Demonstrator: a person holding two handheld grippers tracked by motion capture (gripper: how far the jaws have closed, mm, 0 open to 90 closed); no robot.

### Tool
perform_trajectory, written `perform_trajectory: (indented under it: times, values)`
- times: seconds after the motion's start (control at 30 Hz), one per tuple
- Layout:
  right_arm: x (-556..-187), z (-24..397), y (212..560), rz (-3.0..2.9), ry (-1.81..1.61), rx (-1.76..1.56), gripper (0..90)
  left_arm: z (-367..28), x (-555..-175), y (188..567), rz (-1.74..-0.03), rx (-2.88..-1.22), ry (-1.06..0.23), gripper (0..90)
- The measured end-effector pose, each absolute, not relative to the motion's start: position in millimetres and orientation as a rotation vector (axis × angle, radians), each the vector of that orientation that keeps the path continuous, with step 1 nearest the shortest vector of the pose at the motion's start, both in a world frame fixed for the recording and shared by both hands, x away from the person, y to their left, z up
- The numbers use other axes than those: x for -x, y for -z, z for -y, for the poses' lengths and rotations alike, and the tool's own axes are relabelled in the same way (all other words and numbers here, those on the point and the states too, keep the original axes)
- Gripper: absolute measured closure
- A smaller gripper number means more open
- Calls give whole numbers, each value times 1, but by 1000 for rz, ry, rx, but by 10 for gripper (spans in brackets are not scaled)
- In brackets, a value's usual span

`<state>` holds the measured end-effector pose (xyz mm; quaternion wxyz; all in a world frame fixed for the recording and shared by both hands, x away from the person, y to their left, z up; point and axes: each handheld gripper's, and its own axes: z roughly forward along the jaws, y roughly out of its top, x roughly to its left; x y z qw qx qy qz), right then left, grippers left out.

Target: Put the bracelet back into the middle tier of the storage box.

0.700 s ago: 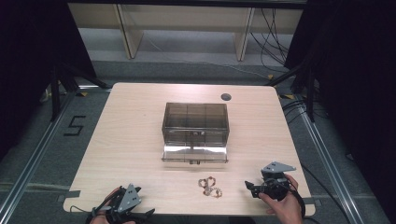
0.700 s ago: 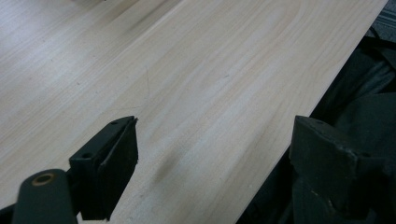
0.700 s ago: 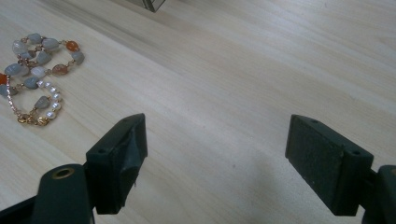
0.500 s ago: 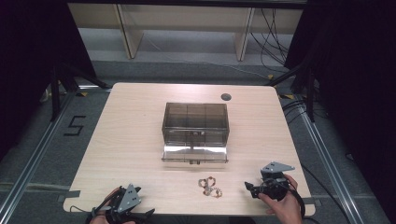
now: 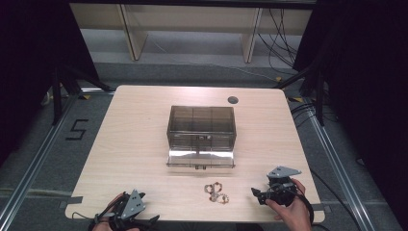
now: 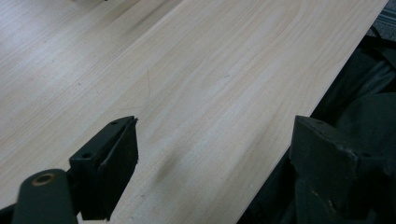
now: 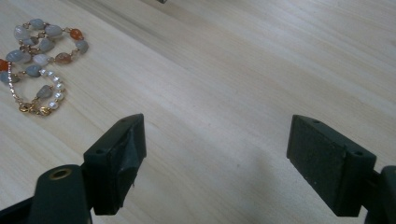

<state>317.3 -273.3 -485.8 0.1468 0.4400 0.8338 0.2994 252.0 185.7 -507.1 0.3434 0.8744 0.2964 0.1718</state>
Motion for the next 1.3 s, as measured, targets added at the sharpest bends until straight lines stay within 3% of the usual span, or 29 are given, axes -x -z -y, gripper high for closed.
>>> perform_trajectory:
  times: [1.3]
  values:
    - [-315, 202, 471, -2691, -791, -903, 190, -185, -253, 508, -780, -2265, -426, 155]
